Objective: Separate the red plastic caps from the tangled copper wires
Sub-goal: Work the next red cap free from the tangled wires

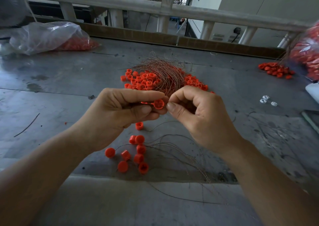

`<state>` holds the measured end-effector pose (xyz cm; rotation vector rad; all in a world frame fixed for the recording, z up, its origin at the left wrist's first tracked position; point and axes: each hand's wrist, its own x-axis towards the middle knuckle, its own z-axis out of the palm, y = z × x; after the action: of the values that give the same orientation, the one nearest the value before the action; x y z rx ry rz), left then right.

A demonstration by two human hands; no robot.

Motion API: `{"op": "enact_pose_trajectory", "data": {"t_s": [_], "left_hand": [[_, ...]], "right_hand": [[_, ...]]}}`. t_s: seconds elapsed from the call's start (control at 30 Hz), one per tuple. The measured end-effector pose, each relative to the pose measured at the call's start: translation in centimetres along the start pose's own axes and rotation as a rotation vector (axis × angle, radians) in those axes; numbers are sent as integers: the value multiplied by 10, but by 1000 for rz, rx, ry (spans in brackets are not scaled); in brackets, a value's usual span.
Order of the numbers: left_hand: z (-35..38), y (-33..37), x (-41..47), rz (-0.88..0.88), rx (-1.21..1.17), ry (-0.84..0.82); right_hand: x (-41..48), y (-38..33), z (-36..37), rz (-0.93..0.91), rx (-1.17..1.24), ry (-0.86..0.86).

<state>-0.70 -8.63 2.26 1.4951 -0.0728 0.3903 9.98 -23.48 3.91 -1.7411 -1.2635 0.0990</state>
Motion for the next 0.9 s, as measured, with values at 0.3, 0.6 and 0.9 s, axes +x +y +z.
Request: {"op": "enact_pose_trajectory", "data": {"t_s": [0.3,0.6,0.9], "left_hand": [[1,1,1,-2,-70,53],[4,3,1,-41,-242,-11],[6,1,0,-118,-304,-51]], "right_hand": [[0,-1,-1,-9,59,11],[-2,1,1,32,147,39],[-2,5,3,33,135,-76]]}}
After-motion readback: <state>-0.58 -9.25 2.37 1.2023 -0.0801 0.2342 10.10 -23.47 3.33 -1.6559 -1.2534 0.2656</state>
